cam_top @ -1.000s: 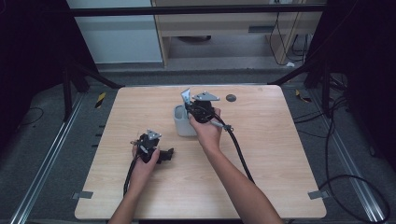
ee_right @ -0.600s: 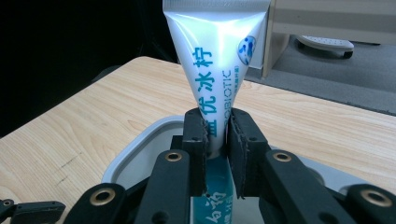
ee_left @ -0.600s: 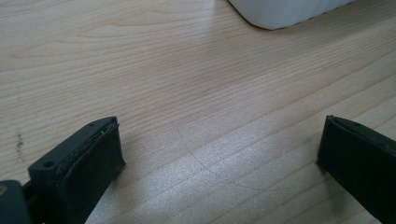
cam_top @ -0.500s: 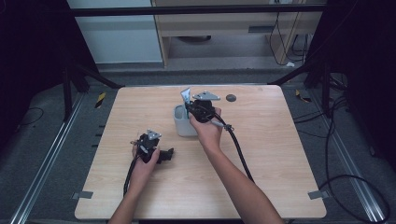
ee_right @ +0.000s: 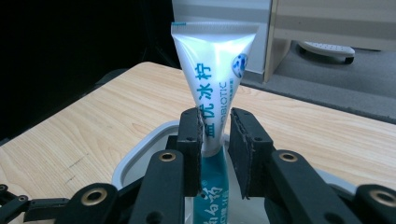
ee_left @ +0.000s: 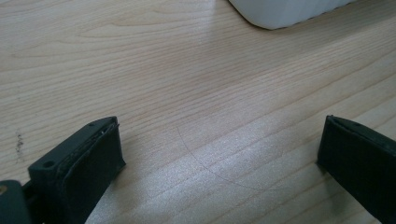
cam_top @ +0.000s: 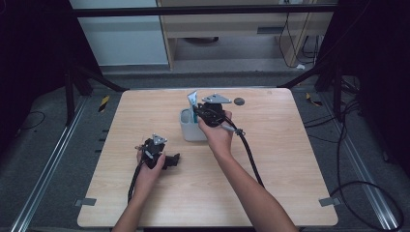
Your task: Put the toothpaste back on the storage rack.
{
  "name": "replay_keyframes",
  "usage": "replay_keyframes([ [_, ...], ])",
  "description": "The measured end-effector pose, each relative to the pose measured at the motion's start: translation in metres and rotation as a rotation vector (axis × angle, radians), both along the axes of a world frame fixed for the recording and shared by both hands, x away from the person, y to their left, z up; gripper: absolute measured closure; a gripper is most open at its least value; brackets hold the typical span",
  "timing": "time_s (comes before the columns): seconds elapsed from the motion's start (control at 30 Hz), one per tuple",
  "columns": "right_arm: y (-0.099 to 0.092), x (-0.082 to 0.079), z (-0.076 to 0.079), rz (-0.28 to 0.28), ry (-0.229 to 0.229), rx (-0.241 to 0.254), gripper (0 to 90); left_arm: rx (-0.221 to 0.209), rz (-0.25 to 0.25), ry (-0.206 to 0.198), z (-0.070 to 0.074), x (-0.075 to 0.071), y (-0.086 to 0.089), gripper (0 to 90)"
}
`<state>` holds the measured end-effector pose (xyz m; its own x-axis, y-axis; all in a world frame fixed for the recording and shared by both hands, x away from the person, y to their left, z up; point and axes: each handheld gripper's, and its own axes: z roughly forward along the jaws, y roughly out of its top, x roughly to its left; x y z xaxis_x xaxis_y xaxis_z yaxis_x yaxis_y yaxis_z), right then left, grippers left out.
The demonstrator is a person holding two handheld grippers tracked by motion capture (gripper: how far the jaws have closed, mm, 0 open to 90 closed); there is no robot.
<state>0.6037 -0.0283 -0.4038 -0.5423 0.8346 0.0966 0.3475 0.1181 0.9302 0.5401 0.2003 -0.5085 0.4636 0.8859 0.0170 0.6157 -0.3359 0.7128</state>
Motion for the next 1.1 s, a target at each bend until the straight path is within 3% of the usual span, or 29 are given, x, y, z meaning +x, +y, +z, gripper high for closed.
replay_keyframes([
  [0.57, -0.018, -0.011, 0.016, -0.007, -0.023, -0.026, 66.4, 0.0, 0.0, 0.0, 0.0, 0.0, 0.0, 0.0],
  [1.1, -0.028, -0.017, 0.023, 0.028, 0.012, -0.076, 43.0, 0.0, 0.0, 0.0, 0.0, 0.0, 0.0, 0.0],
])
